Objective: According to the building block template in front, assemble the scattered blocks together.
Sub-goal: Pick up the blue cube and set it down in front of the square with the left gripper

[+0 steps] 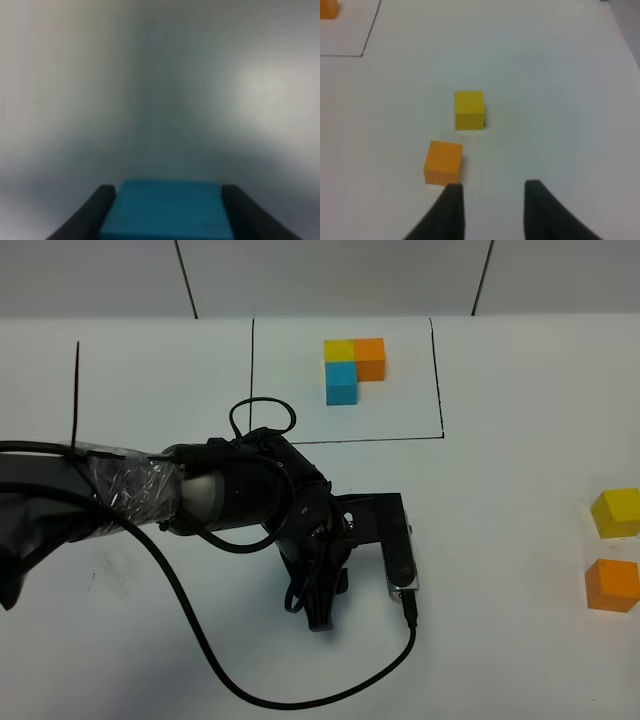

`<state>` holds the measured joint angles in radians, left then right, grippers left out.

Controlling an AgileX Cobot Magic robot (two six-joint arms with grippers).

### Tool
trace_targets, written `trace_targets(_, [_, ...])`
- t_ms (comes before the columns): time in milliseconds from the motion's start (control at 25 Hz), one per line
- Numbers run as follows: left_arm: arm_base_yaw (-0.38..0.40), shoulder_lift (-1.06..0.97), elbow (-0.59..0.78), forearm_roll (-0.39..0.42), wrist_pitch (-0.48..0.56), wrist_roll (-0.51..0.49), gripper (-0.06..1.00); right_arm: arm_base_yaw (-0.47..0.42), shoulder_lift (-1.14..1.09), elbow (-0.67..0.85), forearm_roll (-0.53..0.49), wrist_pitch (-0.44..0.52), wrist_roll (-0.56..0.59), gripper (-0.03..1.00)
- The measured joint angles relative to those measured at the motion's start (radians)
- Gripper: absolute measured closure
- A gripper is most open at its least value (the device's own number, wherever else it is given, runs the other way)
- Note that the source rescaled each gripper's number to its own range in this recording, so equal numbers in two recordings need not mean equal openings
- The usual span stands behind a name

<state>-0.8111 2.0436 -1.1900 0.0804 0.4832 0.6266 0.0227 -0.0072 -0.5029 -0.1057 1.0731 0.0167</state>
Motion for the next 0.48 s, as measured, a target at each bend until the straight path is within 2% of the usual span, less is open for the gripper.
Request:
trace_targets(80, [-0.001,0.005,-0.011,0.0,0.035,0.0,0.61,0.0,0.0,0.0,0.0,0.0,0.0,0.97])
trace_targets(200, [-0.017,-0.023,-0.046,0.004,0.106,-0.002,0.11,0.0,0.0,0.0,0.0,0.0,0.0,0.97])
trace_targets(240, [-0.024,-0.042,-0.059,0.008,0.13,-0.005,0.03,0.0,0.0,0.0,0.0,0.0,0.0,0.97])
trace_targets(320, [-0.046,-0.106,-0.094,0.012,0.163,-0.007,-0.05,0.0,0.0,0.0,0.0,0.0,0.0,0.97])
trace_targets(480, [-0.076,-0.269,-0.142,0.039,0.201,-0.008,-0.04,0.0,0.0,0.0,0.0,0.0,0.0,0.97])
